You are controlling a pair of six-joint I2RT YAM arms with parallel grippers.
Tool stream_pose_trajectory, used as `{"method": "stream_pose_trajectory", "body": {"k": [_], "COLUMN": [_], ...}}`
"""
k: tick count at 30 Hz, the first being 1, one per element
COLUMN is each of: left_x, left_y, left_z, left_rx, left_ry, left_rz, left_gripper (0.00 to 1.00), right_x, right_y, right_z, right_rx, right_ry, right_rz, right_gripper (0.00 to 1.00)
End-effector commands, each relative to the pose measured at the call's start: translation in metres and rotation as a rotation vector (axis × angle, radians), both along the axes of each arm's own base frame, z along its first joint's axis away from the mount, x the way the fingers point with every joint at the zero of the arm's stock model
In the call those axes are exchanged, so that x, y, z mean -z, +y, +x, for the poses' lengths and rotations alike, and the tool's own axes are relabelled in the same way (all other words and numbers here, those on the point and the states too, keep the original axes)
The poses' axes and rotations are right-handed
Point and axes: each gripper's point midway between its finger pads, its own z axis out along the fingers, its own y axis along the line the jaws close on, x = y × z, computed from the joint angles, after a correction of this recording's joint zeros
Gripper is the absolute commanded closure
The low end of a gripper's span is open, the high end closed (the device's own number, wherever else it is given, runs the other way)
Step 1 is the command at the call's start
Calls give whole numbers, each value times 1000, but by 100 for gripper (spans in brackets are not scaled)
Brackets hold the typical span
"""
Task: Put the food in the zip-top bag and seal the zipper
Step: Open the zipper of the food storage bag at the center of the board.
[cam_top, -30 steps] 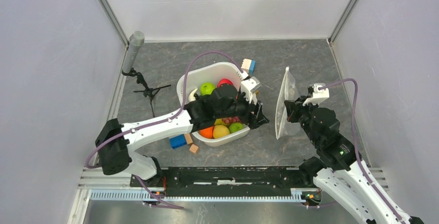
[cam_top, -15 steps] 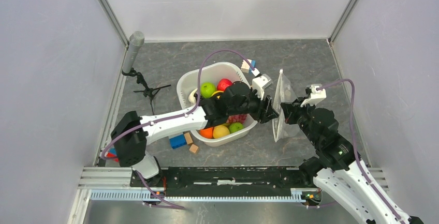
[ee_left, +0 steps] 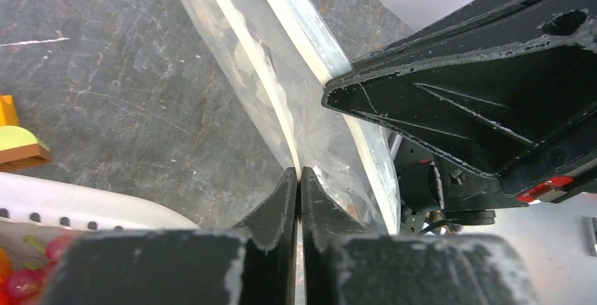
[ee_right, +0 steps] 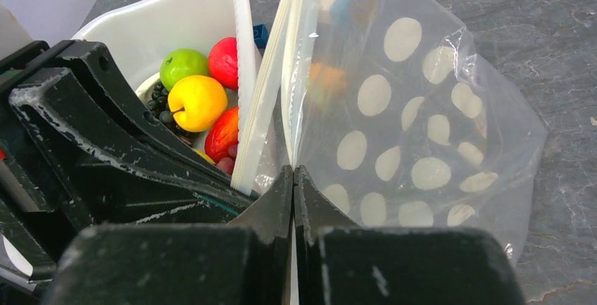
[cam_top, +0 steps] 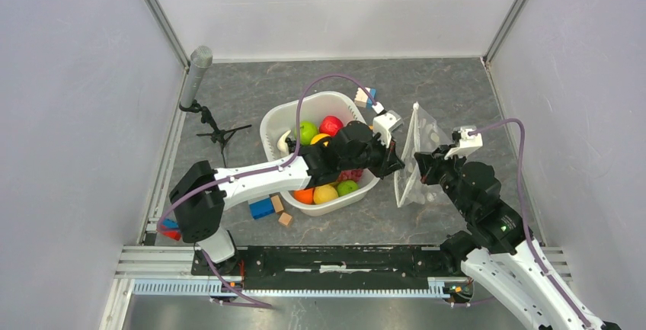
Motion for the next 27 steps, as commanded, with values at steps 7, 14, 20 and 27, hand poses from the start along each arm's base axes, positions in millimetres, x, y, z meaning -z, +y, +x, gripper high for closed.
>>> {"method": "stream_pose_trajectory", "body": {"k": [7, 14, 20, 27], "left_x": [-29, -44, -47, -49], "left_y": [6, 3, 5, -3], "left_z": [22, 15, 17, 12], "left_rx": [-128, -169, -266, -271], "left_ry": [-57, -107, -128, -136], "left_rz": [1, 49, 94, 94], "left_gripper": [98, 98, 98, 98], "right_x": [-9, -26, -45, -37], "right_y": [1, -3, 2, -4], "right_z": [-2, -3, -5, 1], "right_rx": [2, 20, 0, 51], "right_ry": [-3, 21, 14, 72], "right_rz": [28, 16, 49, 5], "right_gripper": [93, 62, 50, 50]}}
